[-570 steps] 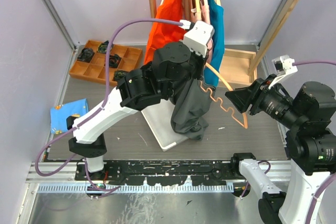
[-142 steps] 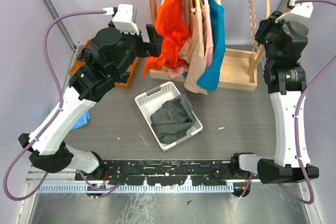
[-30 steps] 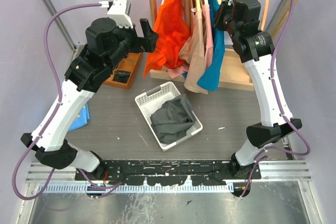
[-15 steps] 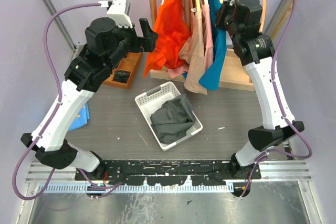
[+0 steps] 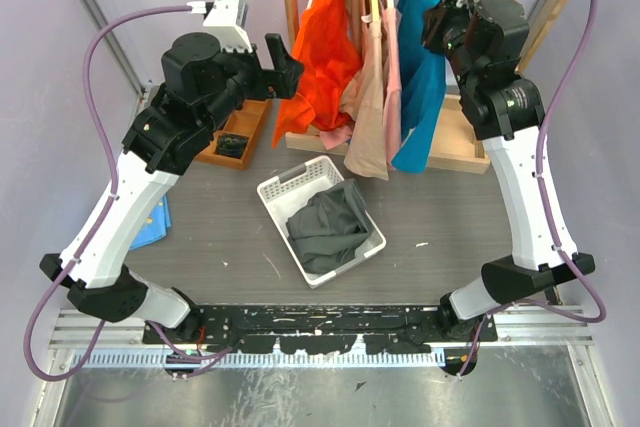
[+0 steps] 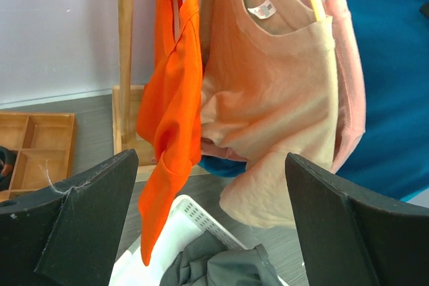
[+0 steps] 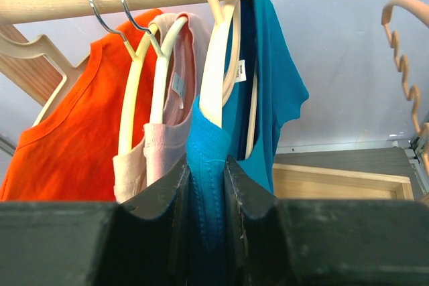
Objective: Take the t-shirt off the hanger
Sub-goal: Pick up the hanger from the clothesline.
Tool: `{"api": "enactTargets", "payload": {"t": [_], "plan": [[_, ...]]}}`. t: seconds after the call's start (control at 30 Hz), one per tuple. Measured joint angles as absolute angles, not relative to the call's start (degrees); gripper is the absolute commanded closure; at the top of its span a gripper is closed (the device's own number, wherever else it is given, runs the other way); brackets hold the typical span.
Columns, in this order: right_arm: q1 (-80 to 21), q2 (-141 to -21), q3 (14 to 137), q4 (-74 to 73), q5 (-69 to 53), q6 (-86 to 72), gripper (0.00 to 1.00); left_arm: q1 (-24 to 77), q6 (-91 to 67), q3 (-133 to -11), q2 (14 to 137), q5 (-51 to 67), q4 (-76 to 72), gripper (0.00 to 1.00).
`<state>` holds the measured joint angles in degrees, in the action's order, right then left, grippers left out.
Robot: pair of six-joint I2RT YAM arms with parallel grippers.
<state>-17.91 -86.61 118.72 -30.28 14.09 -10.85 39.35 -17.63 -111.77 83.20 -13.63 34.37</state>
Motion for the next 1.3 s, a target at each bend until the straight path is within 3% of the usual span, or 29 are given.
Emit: {"api": "enactTargets", "payload": {"t": [0.33,0.77,1.3], "plan": [[-17.91,-81.28,113.14,-29.95,11.11,-10.92,0.99,39.24,-18.98,-116.95,86.02,-8.38,33.91,0.03],[-17.91,-62.13,100.12,-32.27,5.52,-12.93,0.99,39.79,-25.56,-119.17,89.73,1.93,27.2,0.02],[-17.91,-45.82,94.17,-43.62,3.27,-13.89,0.99,56.14,-24.53,-143.83,109.93,-6.68,32.73,0.02]]}}
